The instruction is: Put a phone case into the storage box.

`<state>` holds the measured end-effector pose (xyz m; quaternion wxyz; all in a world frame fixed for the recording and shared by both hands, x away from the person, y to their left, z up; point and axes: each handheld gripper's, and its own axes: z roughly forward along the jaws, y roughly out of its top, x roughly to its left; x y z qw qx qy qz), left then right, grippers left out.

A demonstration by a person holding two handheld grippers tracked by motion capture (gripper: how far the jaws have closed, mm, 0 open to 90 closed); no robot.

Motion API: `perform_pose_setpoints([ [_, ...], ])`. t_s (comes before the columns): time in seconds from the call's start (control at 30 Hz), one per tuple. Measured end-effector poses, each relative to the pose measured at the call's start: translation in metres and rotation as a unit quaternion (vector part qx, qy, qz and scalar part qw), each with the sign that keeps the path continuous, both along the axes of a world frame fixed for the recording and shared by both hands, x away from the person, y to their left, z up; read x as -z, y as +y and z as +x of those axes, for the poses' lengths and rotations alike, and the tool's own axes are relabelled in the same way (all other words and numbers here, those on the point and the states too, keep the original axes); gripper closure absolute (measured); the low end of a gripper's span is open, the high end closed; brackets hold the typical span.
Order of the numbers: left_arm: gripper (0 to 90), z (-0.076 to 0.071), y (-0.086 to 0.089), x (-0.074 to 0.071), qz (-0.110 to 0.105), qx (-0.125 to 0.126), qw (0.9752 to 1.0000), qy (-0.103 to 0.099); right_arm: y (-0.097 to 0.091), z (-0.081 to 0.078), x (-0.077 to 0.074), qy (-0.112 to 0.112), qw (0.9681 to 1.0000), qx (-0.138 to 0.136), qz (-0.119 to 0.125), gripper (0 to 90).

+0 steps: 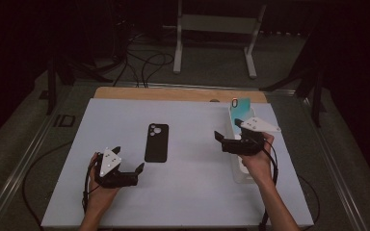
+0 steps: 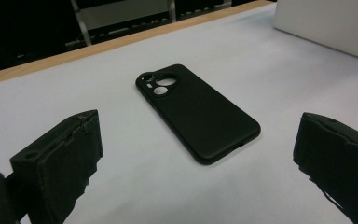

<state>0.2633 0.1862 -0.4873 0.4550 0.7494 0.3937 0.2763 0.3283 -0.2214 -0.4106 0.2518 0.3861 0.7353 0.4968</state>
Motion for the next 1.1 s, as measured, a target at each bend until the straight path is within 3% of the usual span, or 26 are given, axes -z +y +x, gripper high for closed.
perform_pose_setpoints([
  [0.2, 1.8, -0.001, 0.001, -0.001, -0.001, -0.001, 1.0000, -0.002, 0.005, -0.019, 0.005, -0.015, 0.9998, -0.015, 0.000, 11.2],
  [0.4, 1.8, -0.001, 0.001, -0.002, -0.002, -0.003, 1.0000, -0.001, 0.004, -0.026, 0.012, -0.010, 0.9998, -0.016, 0.002, 11.2],
  [0.83, 1.7, -0.005, -0.001, -0.008, -0.002, 0.001, 1.0000, -0.005, 0.000, -0.045, 0.020, -0.022, 0.9993, -0.024, 0.018, 11.3],
  [1.1, 1.7, -0.003, -0.004, -0.014, -0.014, 0.011, 0.9998, 0.007, -0.006, -0.070, 0.042, -0.023, 0.9993, -0.028, 0.005, 11.3],
])
